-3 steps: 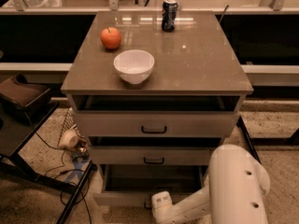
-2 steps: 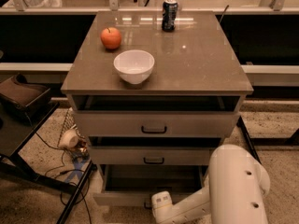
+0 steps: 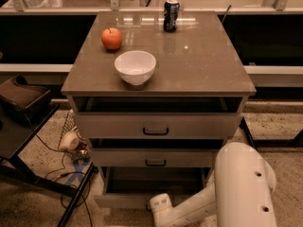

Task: Open bottom drawer

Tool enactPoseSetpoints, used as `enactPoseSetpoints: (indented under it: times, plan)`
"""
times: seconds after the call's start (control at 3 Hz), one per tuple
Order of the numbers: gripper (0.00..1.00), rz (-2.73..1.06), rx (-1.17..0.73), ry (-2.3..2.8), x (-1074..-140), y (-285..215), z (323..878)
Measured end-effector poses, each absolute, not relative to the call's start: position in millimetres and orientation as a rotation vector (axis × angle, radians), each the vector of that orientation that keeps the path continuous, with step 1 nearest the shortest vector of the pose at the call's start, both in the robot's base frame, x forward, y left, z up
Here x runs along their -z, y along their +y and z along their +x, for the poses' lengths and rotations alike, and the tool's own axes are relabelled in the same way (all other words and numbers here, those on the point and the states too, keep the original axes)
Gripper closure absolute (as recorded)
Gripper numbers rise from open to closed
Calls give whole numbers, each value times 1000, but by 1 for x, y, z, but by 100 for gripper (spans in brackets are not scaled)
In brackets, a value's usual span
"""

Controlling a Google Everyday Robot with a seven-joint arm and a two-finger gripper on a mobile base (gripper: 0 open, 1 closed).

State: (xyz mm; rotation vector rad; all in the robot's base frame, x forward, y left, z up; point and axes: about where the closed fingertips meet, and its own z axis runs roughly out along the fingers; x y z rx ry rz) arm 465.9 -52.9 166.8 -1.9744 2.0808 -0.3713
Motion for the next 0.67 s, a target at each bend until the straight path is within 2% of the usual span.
enactPoseSetpoints:
  times: [0.33, 0.67]
  plan:
    - [100, -2009, 554, 1925, -282, -6, 466]
    - [100, -2023, 805, 1815, -372, -4, 473]
